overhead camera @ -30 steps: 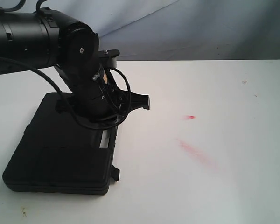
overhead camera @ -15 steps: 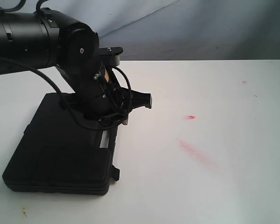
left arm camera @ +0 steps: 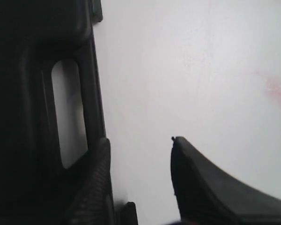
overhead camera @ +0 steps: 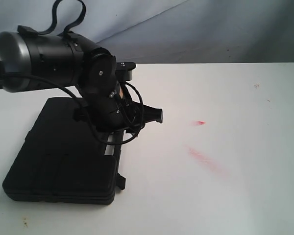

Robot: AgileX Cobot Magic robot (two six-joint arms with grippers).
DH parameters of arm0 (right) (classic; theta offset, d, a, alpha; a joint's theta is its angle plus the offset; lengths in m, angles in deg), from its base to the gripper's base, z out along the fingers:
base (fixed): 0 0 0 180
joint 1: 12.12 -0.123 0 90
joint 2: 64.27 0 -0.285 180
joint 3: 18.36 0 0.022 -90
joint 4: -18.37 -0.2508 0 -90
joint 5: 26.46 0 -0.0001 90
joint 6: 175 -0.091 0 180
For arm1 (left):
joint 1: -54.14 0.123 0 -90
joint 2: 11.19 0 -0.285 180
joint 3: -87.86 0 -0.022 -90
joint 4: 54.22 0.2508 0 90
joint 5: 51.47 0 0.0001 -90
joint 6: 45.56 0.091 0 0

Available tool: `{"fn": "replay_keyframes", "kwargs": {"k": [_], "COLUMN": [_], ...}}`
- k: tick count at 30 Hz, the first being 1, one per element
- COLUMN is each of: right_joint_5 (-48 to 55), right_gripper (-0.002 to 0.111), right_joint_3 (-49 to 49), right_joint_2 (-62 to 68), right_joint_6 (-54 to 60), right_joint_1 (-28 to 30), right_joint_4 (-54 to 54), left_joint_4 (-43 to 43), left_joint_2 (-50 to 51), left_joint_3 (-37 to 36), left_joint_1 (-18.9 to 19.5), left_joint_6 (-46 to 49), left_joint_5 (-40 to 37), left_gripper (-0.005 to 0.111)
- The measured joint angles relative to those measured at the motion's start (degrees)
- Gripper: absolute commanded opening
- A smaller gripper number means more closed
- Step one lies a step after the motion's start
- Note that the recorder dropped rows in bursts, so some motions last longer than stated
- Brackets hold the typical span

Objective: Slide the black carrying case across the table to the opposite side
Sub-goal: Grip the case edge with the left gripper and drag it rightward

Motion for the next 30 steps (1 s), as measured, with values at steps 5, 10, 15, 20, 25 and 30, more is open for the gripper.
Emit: {"fn": "replay_keyframes", "kwargs": {"k": [5, 10, 15, 20, 25, 30], "right_joint_5": [0.00, 0.00, 0.00, 0.00, 0.00, 0.00], "right_gripper": [0.000, 0.000, 0.000, 0.000, 0.000, 0.000], "right_joint_3": [0.00, 0.00, 0.00, 0.00, 0.00, 0.00], "right_joint_2": [0.00, 0.00, 0.00, 0.00, 0.00, 0.00], "right_joint_6": [0.00, 0.00, 0.00, 0.00, 0.00, 0.00], "right_joint_1": [0.00, 0.00, 0.00, 0.00, 0.00, 0.00], "right_joint_4": [0.00, 0.00, 0.00, 0.00, 0.00, 0.00], "left_joint_4": [1.15, 1.94, 2.87, 3.03, 3.03, 3.03], "left_joint_2": [2.03, 2.49, 3.17, 4.87, 6.50, 8.58], "left_joint_3": [0.00, 0.00, 0.00, 0.00, 0.00, 0.00], "left_joint_1": [1.12, 2.36, 3.22, 3.61, 3.61, 3.61], "left_joint_6": [0.00, 0.00, 0.58, 1.02, 1.51, 1.75], "left_joint_5": [0.62, 1.97, 3.15, 3.87, 4.97, 5.91], "left_gripper": [0.041, 0.041, 0.041, 0.041, 0.040, 0.041]}}
